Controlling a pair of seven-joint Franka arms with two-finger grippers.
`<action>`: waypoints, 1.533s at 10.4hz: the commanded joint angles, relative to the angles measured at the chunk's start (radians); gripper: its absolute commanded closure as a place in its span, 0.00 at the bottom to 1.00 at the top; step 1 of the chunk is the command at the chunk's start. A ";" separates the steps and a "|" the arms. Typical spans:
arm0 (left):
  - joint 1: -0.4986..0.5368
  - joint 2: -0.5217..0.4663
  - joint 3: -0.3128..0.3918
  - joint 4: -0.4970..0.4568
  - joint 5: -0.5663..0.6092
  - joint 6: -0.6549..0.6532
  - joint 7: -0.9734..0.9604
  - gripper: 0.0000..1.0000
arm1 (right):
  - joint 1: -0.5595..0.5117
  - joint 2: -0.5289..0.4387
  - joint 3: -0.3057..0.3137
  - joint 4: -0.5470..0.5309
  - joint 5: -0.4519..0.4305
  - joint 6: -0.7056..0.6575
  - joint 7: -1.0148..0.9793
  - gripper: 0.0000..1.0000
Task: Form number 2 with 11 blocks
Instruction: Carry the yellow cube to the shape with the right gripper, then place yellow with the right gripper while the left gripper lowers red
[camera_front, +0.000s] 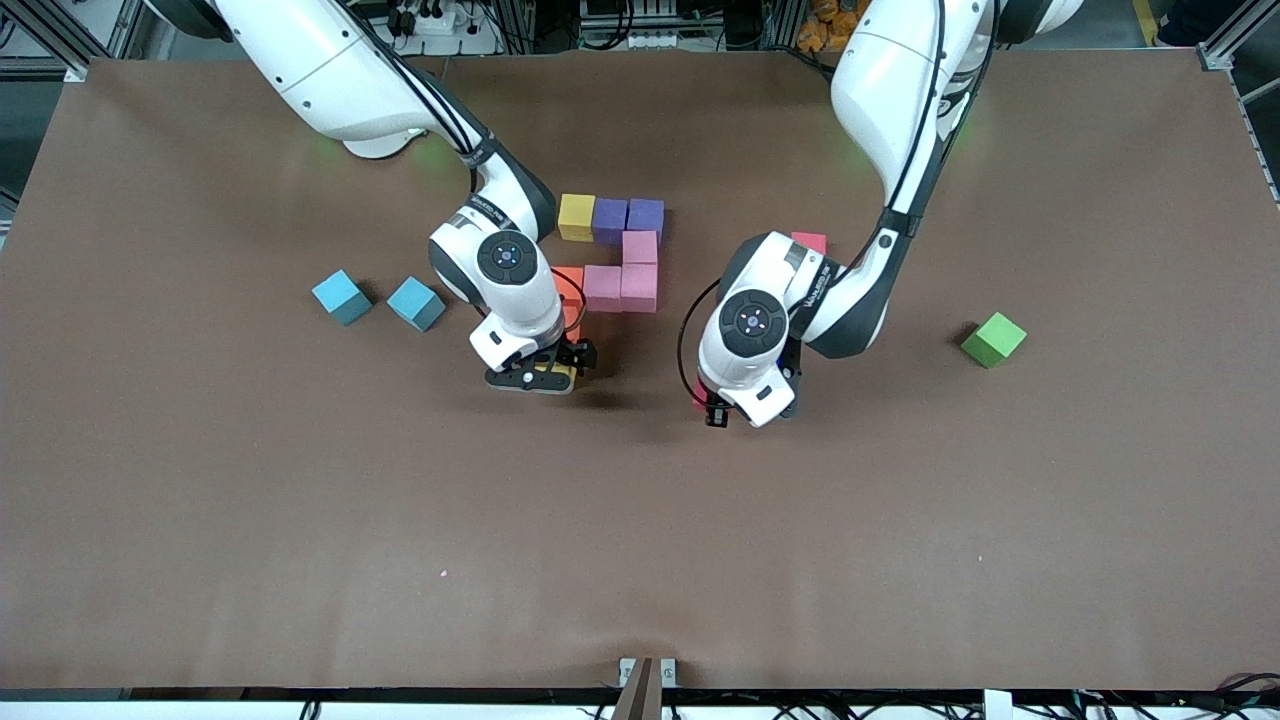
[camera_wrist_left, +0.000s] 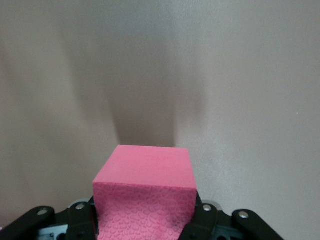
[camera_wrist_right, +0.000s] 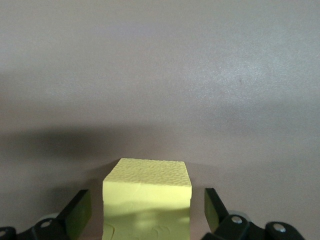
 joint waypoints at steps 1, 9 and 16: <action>-0.021 0.010 0.010 0.011 -0.022 0.025 0.006 0.60 | -0.002 -0.056 -0.005 0.008 -0.021 -0.026 -0.002 0.00; -0.092 0.044 0.010 0.022 -0.028 0.117 -0.093 0.60 | -0.236 -0.430 0.009 -0.096 0.162 -0.218 -0.343 0.00; -0.155 0.141 0.010 0.134 -0.028 0.185 -0.258 0.60 | -0.505 -0.646 0.008 -0.023 0.310 -0.567 -0.748 0.00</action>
